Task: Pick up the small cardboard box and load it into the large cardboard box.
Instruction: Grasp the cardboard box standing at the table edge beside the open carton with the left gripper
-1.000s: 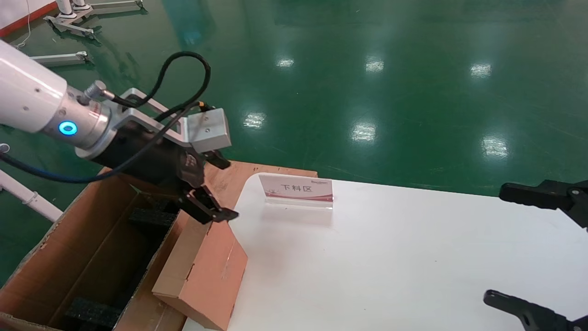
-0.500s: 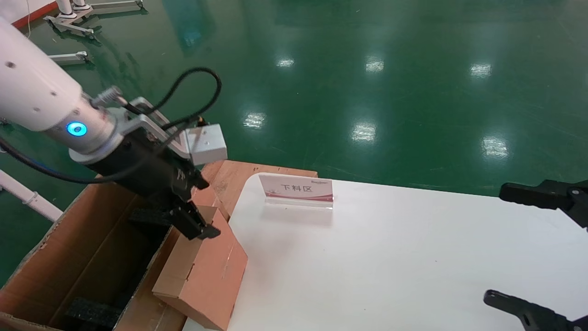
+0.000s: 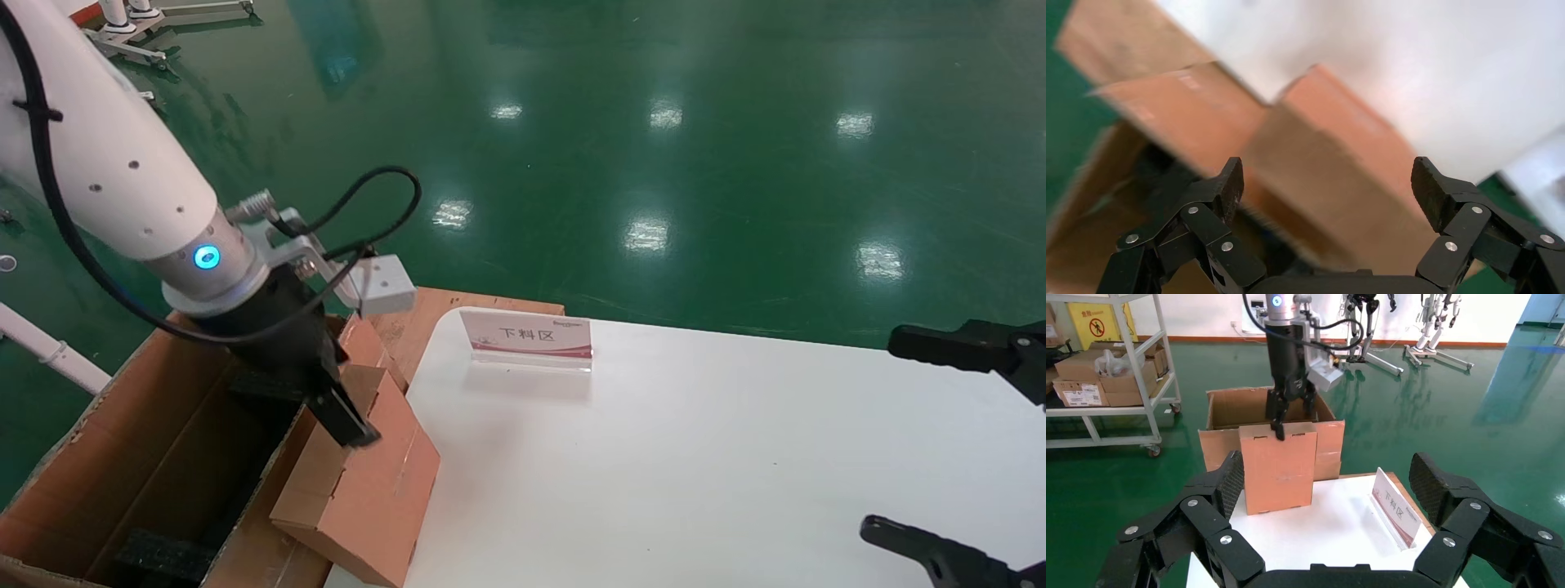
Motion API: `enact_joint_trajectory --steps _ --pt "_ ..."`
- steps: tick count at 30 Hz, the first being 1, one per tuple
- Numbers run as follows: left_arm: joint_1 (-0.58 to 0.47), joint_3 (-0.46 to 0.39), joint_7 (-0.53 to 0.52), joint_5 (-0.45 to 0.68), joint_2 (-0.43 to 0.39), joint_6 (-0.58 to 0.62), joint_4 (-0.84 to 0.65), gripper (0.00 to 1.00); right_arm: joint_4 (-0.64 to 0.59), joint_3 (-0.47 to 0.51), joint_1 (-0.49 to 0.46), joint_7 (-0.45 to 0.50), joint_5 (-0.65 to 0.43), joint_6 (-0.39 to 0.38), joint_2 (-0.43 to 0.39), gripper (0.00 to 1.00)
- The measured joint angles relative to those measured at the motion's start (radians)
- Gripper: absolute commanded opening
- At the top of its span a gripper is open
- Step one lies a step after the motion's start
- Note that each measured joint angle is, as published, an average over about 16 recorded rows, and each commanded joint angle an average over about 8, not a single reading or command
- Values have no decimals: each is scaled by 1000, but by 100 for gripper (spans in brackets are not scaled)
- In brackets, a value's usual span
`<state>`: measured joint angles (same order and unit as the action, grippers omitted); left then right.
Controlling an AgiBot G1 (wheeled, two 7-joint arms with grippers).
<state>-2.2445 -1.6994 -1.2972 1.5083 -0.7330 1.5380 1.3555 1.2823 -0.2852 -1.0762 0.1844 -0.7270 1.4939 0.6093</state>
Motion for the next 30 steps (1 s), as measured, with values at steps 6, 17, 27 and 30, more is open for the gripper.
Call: enact_joint_trajectory --steps 6,17,27,30 --pt "5 -26 -24 -19 9 -11 -1 100 0 0 0 0 0 0 0 100" --pt "23 -64 -50 -35 23 -23 -1 100 0 -1 0 -1 1 -1 0 100" --pt "44 -94 -50 -29 21 -36 1 100 0 -2 0 -1 1 -1 -1 100" --pt "46 -100 -50 -22 19 -38 2 100 0 -2 0 -1 1 -1 -1 100"
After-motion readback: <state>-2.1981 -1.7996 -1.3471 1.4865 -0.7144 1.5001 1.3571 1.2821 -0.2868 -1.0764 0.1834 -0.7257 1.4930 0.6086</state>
